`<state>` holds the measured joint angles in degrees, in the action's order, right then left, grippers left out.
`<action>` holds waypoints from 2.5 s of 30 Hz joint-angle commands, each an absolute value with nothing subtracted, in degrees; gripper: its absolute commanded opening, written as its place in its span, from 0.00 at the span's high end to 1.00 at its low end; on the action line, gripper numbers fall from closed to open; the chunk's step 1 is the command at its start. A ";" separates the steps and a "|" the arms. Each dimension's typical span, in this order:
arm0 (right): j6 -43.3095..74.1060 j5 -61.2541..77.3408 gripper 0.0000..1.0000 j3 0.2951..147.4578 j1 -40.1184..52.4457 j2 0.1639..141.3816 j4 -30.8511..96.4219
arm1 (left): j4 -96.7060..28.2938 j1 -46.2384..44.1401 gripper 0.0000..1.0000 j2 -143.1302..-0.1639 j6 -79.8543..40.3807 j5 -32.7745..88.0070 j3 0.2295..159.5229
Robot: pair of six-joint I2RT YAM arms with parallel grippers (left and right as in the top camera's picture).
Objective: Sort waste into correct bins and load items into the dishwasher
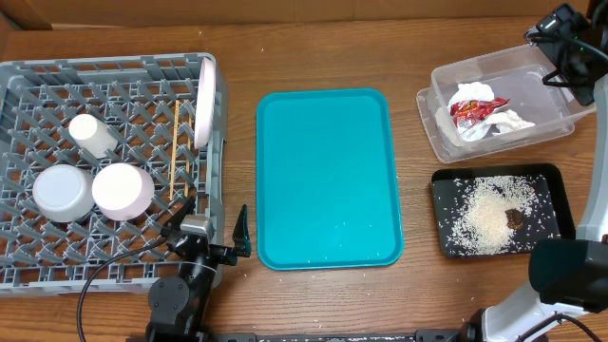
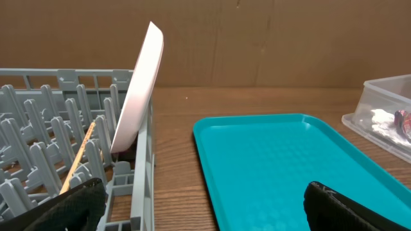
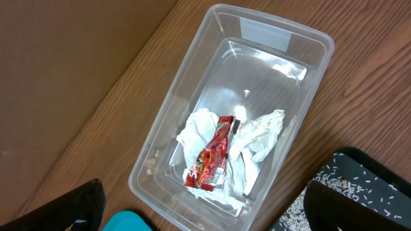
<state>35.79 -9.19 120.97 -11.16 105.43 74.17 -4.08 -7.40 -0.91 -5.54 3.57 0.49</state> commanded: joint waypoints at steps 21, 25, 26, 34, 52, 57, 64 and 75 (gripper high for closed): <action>35.62 -9.39 0.00 120.97 -11.00 105.01 73.87 | -4.25 -7.11 0.00 -0.21 -4.67 2.87 0.27; 35.62 -9.39 0.00 120.97 -11.00 105.01 73.87 | -4.25 -7.11 0.00 -0.21 -4.67 2.87 0.27; 35.64 -9.39 0.00 120.97 -11.00 105.01 73.87 | -4.25 -7.11 0.00 -0.21 -4.67 2.87 0.27; 35.62 -9.41 0.00 120.97 -11.00 105.51 73.87 | -4.25 -7.11 0.00 -0.21 -4.67 2.87 0.27; 28.95 -12.99 0.00 118.85 -6.87 99.42 63.18 | -4.25 -7.11 0.00 -0.21 -4.67 2.87 0.27; 20.18 -12.82 0.00 112.01 -3.84 93.89 55.05 | -4.25 -7.11 0.00 -0.21 -4.67 2.87 0.27; 19.22 -10.81 0.00 95.00 -3.44 83.57 43.16 | -4.25 -7.11 0.00 -0.21 -4.67 2.87 0.27; 19.20 -3.40 0.00 65.14 -3.44 63.07 18.31 | -4.25 -7.11 0.00 -0.21 -4.67 2.87 0.27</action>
